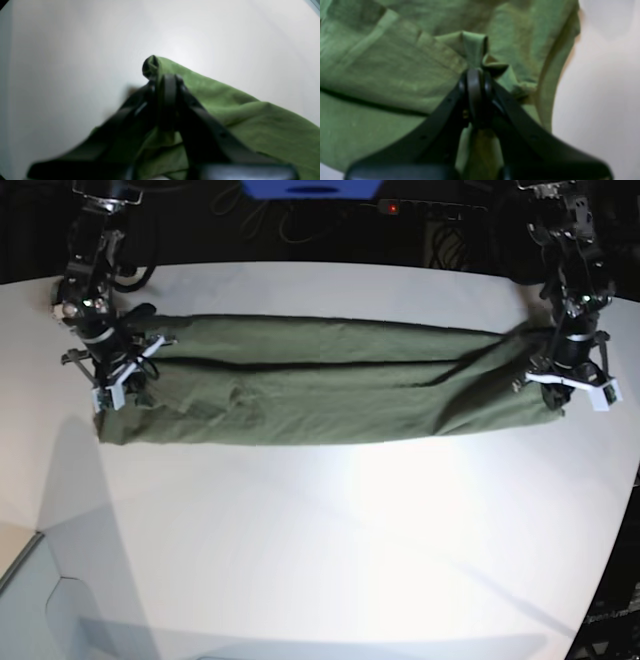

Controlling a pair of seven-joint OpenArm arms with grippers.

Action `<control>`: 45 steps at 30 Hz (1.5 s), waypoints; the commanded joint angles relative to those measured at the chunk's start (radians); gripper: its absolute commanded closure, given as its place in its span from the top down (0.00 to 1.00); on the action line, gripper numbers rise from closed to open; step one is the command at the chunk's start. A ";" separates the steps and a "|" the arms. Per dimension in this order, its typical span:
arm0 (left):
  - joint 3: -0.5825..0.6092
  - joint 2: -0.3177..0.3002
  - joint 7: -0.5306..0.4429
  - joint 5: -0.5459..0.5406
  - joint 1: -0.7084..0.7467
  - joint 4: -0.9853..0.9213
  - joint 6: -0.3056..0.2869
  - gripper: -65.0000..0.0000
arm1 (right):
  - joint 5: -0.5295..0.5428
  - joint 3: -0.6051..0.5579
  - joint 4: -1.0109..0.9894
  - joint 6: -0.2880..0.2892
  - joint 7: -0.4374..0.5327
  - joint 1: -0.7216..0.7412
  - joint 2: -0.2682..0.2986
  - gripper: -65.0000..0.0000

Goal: Layout the t-shirt on the table in an organized manner, then fold the t-shirt properly
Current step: 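Lift the shirt end with the left gripper and fold it toward the right gripper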

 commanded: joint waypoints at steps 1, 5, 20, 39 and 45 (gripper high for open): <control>-0.005 -0.012 -0.032 -0.009 -0.001 0.039 -0.006 0.00 | -0.010 -0.001 -0.019 0.001 -0.035 0.001 0.001 0.00; 0.001 -0.003 -0.029 -0.009 0.034 0.119 -0.006 0.00 | -0.010 -0.005 -0.072 0.001 -0.032 0.017 -0.001 0.00; 0.449 0.083 -0.029 0.056 -0.032 0.125 0.036 0.00 | -0.014 -0.044 -0.092 0.001 -0.039 0.029 -0.032 0.00; 0.692 0.296 -0.038 0.298 -0.253 -0.159 0.154 0.00 | -0.014 -0.050 -0.088 0.001 -0.043 0.015 -0.030 0.00; 0.755 0.293 -0.038 0.298 -0.265 -0.183 0.155 0.00 | -0.014 -0.050 -0.088 0.001 -0.043 0.021 -0.030 0.00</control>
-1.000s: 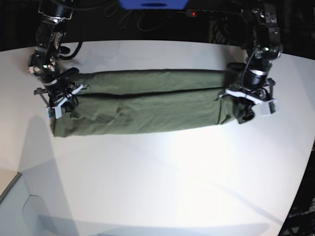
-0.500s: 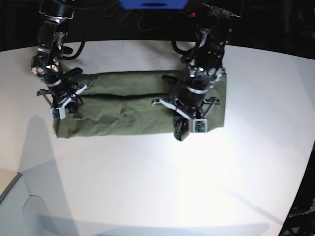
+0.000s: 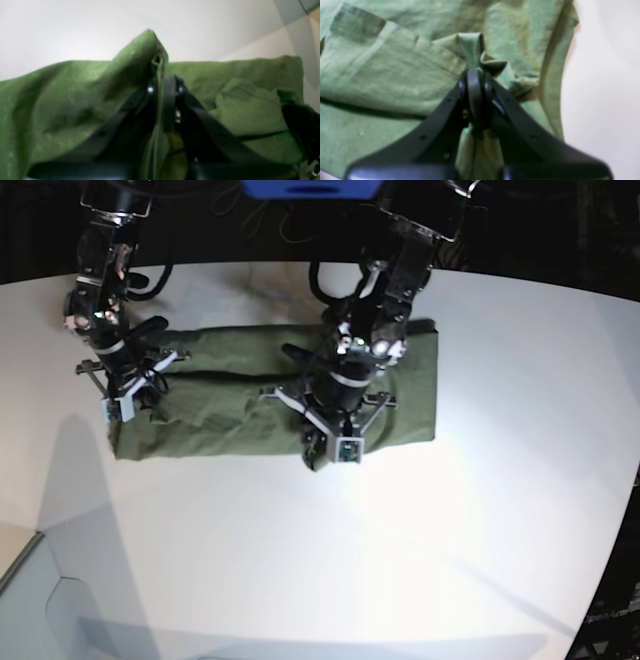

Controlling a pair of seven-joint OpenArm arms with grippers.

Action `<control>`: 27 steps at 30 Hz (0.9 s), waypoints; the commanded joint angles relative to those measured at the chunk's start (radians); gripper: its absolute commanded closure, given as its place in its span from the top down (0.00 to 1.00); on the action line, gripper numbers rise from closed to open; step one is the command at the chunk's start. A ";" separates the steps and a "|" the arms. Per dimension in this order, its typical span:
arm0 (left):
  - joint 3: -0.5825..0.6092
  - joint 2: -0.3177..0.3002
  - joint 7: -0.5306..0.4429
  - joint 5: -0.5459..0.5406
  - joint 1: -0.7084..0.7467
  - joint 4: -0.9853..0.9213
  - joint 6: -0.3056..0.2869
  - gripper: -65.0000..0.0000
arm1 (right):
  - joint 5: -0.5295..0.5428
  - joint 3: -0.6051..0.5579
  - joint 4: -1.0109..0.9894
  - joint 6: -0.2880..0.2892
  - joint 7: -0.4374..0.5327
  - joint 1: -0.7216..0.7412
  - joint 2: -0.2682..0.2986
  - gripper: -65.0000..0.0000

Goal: Layout the t-shirt on the table in an organized manner, then fold the t-shirt properly
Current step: 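Lift the shirt end with the left gripper and fold it toward the right gripper, then release the folded end and move the left gripper back to the shirt end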

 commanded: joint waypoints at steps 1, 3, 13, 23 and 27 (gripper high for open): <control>-0.001 0.008 -0.023 0.000 -0.019 0.012 -0.002 0.00 | -0.037 -0.009 -0.011 0.020 -0.112 -0.014 -0.003 0.00; -0.001 0.009 -0.023 0.000 -0.019 -0.008 -0.002 0.00 | -0.037 -0.009 -0.011 0.020 -0.112 -0.012 -0.003 0.00; 0.001 0.014 -0.071 -0.009 -0.054 -0.114 -0.010 0.01 | -0.037 -0.009 -0.013 0.020 -0.110 -0.012 -0.003 0.00; -0.001 0.015 -0.074 -0.010 -0.034 -0.039 -0.010 0.54 | -0.037 -0.009 -0.015 0.020 -0.110 -0.012 -0.003 0.00; -0.007 0.000 -0.071 -0.010 0.014 0.139 -0.010 0.64 | -0.037 -0.009 -0.016 0.020 -0.110 -0.012 -0.003 0.00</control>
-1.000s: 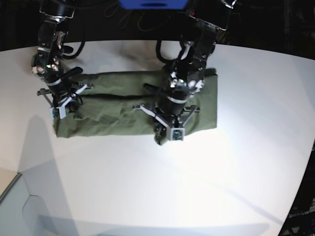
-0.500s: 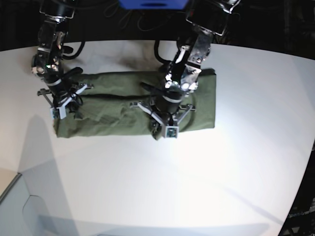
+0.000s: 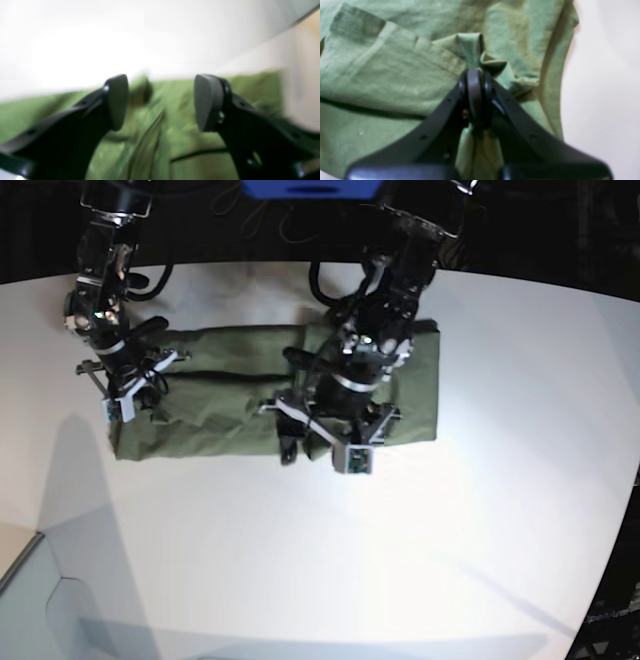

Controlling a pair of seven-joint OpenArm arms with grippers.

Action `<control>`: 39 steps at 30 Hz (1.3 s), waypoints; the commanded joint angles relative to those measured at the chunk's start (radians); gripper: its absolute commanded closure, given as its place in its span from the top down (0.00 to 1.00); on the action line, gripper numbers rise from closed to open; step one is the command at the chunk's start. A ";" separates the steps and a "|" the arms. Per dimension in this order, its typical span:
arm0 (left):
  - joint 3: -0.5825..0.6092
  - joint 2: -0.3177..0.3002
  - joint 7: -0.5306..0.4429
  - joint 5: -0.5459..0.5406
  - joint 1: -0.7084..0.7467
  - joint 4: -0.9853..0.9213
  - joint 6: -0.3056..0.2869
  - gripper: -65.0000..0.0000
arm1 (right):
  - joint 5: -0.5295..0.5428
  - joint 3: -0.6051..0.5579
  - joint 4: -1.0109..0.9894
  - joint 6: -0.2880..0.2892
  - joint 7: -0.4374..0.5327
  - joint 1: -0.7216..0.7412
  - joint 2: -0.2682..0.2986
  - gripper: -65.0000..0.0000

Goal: Layout the t-shirt on the table in an organized manner, then fold the t-shirt properly
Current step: 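Release the folded end and move the left gripper back to the shirt end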

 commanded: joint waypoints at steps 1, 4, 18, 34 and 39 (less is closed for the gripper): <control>-0.004 -0.018 -0.020 0.002 0.004 0.049 0.001 0.64 | -0.036 -0.007 -0.016 0.020 -0.107 -0.015 -0.003 0.00; -0.053 -0.079 -0.023 0.002 0.059 0.102 0.001 0.64 | -0.036 -0.007 -0.018 0.020 -0.107 -0.015 -0.004 0.00; -0.329 -0.187 -0.023 -0.237 0.256 0.119 -0.004 0.64 | -0.036 -0.007 -0.019 0.020 -0.109 0.002 -0.009 0.00; -0.331 -0.195 -0.021 -0.260 0.222 0.009 -0.004 0.64 | -0.036 -0.007 0.134 0.020 -0.112 -0.002 -0.009 0.08; -0.331 -0.195 -0.020 -0.260 0.214 0.003 -0.004 0.65 | -0.035 -0.006 0.200 0.020 -0.178 -0.002 -0.009 0.35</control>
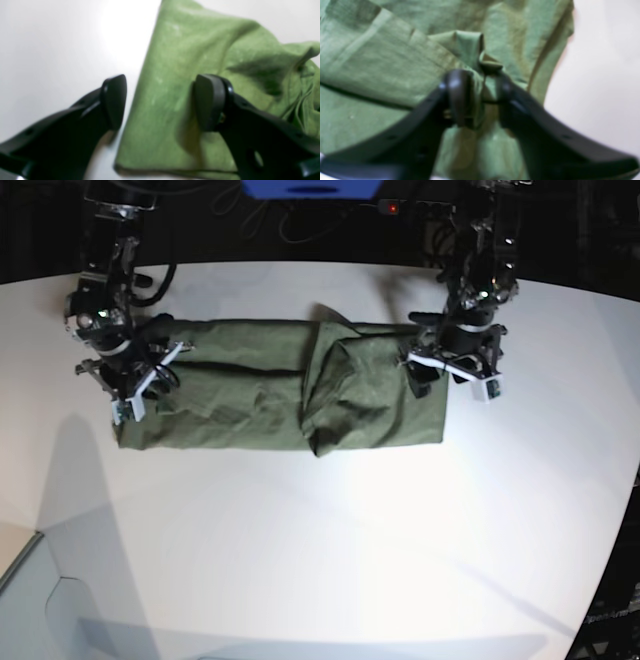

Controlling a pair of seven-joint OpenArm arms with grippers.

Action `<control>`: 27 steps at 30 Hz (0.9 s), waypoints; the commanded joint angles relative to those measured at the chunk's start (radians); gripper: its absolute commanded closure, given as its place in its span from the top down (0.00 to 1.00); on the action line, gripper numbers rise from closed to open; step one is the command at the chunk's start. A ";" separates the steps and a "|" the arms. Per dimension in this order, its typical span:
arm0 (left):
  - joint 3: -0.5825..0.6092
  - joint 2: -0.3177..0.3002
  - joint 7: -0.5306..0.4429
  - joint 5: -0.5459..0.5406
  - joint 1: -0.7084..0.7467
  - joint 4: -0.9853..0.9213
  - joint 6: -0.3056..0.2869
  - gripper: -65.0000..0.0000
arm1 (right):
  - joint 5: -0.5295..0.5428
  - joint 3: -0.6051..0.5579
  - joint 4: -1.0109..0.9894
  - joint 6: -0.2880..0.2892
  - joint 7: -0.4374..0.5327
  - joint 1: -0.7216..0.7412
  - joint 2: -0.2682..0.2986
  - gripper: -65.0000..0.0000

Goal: Layout the t-shirt on the table in an organized manner, then fold the t-shirt properly
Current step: 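Release the folded end and move the left gripper back to the shirt end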

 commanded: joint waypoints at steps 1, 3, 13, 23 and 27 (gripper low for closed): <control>-0.001 -0.002 -0.020 -0.002 -0.006 0.009 -0.003 0.65 | 0.013 0.003 0.046 0.007 0.016 0.009 0.005 0.40; -0.001 -0.002 -0.020 -0.002 -0.011 0.004 -0.003 0.65 | 0.014 0.011 0.099 0.007 -0.002 0.008 0.004 0.47; -0.001 -0.002 -0.018 -0.002 -0.011 0.004 -0.003 0.65 | 0.014 0.052 0.030 0.007 -0.076 0.072 0.009 0.59; -0.001 -0.002 -0.018 -0.002 -0.010 0.004 -0.003 0.65 | 0.014 0.163 -0.172 0.007 -0.067 0.134 0.010 0.60; -0.001 -0.002 -0.018 -0.002 -0.010 0.004 -0.003 0.65 | 0.014 0.161 -0.200 0.007 -0.067 0.129 0.012 0.60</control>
